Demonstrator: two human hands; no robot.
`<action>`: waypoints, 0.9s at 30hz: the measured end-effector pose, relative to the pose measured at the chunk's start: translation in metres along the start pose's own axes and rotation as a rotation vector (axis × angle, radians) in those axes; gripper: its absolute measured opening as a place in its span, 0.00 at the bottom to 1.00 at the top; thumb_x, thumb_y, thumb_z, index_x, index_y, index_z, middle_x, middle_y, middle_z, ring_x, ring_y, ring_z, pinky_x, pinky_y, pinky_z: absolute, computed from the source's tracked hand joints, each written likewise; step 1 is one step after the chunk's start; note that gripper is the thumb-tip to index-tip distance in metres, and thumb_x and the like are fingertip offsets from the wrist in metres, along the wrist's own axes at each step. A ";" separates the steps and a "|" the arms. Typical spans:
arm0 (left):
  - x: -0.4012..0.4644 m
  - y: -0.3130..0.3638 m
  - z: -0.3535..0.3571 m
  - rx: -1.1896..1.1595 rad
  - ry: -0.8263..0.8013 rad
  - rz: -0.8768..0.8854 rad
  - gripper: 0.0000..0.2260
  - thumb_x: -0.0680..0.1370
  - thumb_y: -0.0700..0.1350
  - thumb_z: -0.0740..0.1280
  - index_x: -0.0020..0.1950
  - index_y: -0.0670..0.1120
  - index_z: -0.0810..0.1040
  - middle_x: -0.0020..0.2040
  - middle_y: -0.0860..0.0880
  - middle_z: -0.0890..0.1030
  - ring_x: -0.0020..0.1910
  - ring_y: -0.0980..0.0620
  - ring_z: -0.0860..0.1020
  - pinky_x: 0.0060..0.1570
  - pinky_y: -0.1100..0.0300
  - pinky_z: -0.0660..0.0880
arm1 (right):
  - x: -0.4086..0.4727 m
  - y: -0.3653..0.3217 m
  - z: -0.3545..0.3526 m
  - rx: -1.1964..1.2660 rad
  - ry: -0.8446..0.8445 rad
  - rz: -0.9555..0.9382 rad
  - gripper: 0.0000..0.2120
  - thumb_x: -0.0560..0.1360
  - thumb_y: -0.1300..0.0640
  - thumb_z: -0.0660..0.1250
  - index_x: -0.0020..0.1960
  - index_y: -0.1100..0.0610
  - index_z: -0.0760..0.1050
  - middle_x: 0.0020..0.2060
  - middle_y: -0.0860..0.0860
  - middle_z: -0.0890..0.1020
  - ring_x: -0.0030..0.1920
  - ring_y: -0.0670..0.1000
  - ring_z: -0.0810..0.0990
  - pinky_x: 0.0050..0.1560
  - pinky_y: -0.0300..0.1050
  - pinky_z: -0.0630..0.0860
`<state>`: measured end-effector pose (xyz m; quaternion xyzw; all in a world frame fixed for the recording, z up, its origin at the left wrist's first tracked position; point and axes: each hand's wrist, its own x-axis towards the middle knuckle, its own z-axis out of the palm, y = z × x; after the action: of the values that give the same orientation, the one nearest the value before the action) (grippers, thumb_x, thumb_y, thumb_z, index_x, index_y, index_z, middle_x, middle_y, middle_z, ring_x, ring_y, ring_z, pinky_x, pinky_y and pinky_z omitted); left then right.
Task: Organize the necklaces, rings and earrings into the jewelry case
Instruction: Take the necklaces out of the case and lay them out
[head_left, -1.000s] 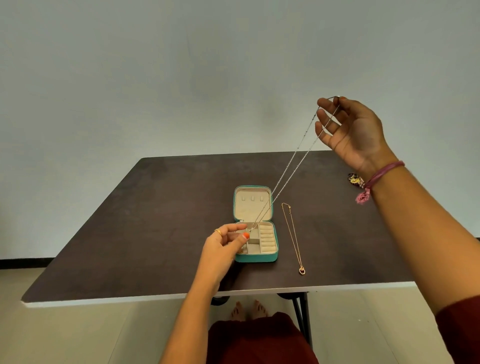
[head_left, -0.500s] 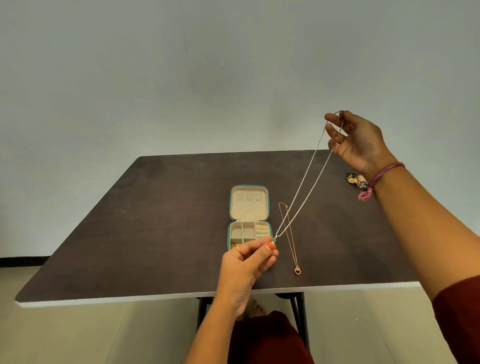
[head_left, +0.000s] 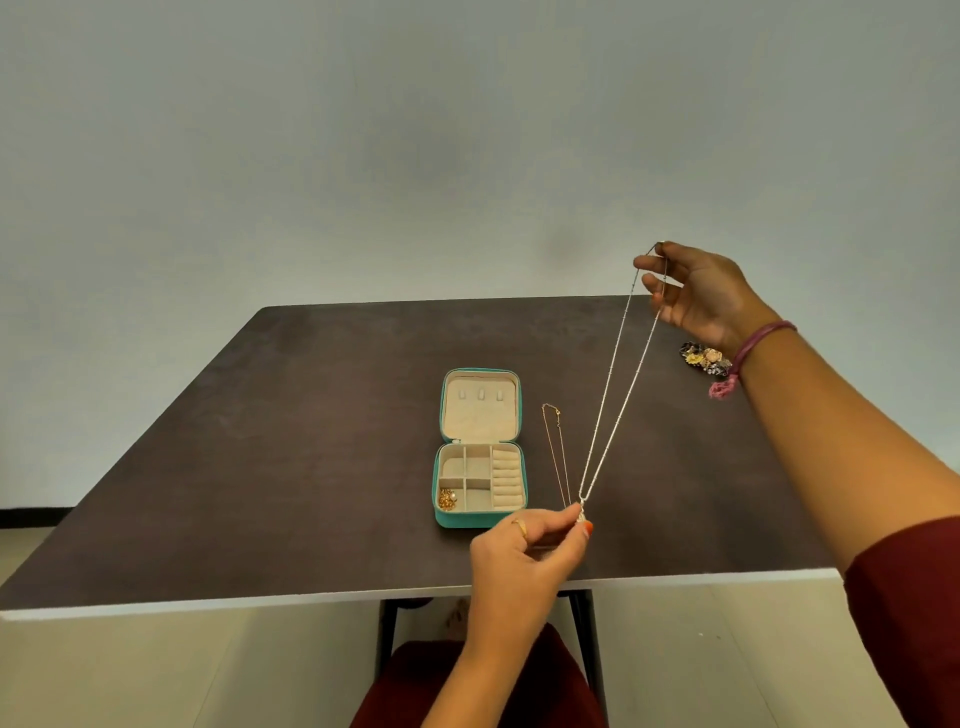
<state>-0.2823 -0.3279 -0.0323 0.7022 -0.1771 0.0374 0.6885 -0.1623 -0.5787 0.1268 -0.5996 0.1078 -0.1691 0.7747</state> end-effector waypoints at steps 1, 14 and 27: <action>-0.002 -0.002 0.004 0.063 -0.002 0.059 0.07 0.73 0.40 0.73 0.49 0.47 0.85 0.41 0.54 0.85 0.41 0.56 0.83 0.40 0.67 0.79 | 0.003 0.001 -0.001 -0.020 0.008 0.004 0.05 0.80 0.56 0.61 0.48 0.54 0.74 0.44 0.50 0.83 0.36 0.46 0.80 0.33 0.37 0.75; -0.007 -0.017 0.036 0.431 -0.079 0.228 0.11 0.76 0.47 0.69 0.57 0.44 0.83 0.46 0.50 0.83 0.42 0.58 0.80 0.46 0.71 0.76 | 0.039 0.049 -0.002 -0.324 0.035 0.093 0.07 0.82 0.57 0.55 0.48 0.52 0.70 0.42 0.48 0.81 0.37 0.45 0.76 0.35 0.39 0.70; 0.004 -0.024 0.052 0.728 -0.255 0.073 0.09 0.76 0.46 0.68 0.51 0.44 0.83 0.45 0.50 0.78 0.40 0.54 0.79 0.41 0.64 0.77 | 0.071 0.102 -0.002 -0.536 -0.040 0.131 0.10 0.81 0.58 0.55 0.46 0.50 0.72 0.41 0.45 0.82 0.37 0.43 0.74 0.36 0.39 0.65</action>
<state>-0.2816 -0.3803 -0.0569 0.8930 -0.2614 0.0348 0.3647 -0.0840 -0.5851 0.0303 -0.7782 0.1721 -0.0723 0.5996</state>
